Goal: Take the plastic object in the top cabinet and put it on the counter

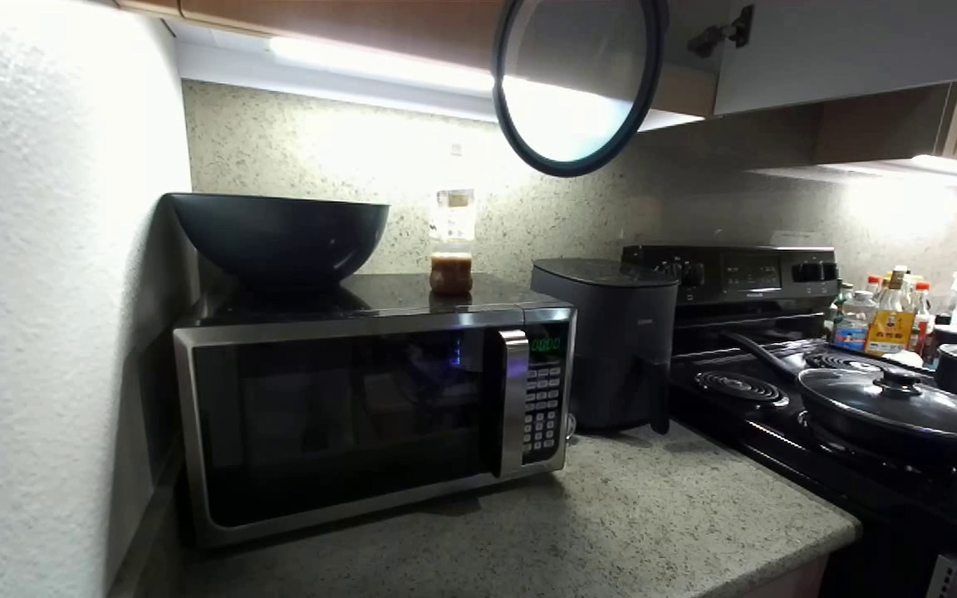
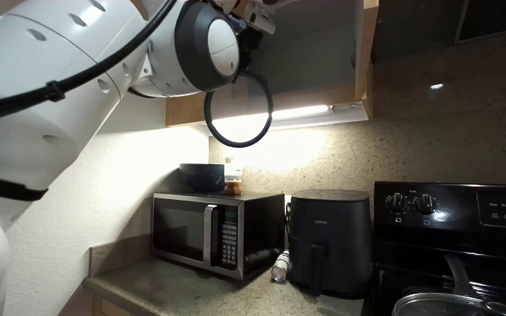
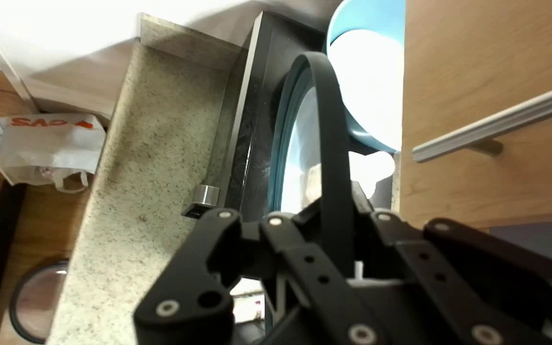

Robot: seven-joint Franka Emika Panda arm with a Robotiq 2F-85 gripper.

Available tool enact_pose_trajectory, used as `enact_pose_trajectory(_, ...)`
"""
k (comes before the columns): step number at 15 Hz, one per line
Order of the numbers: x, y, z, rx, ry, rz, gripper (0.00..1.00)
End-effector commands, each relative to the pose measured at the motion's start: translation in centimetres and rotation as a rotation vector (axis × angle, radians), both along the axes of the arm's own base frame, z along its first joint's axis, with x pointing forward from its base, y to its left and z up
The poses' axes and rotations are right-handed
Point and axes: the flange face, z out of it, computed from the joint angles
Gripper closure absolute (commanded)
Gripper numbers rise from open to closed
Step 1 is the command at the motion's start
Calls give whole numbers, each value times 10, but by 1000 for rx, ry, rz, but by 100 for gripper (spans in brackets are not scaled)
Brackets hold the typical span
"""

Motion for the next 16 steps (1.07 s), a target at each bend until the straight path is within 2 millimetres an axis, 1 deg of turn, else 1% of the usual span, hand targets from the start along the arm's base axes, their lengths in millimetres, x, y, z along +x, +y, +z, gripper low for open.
enact_pose_trajectory(1, -22, 22, 22, 69, 78, -81, 96)
enact_pose_trajectory(3, -30, 37, 36, 108, 67, -110, 96)
enact_pose_trajectory(4, -30, 39, 42, 113, 36, -126, 96)
enact_pose_trajectory(5, -26, 32, 44, 115, -11, -125, 97)
enact_pose_trajectory(6, -18, 24, 41, 105, -55, -108, 97)
enact_pose_trajectory(8, 7, 5, 21, 120, -102, -42, 96)
enact_pose_trajectory(9, 24, -2, 0, 135, -72, -6, 96)
enact_pose_trajectory(10, 35, -6, -18, 147, -41, 26, 96)
enact_pose_trajectory(11, 38, -6, -31, 162, 6, 76, 96)
enact_pose_trajectory(12, 38, -5, -38, 171, 45, 109, 96)
enact_pose_trajectory(14, 25, 0, -44, 154, 168, 120, 96)
enact_pose_trajectory(16, 12, 5, -40, 125, 233, 97, 96)
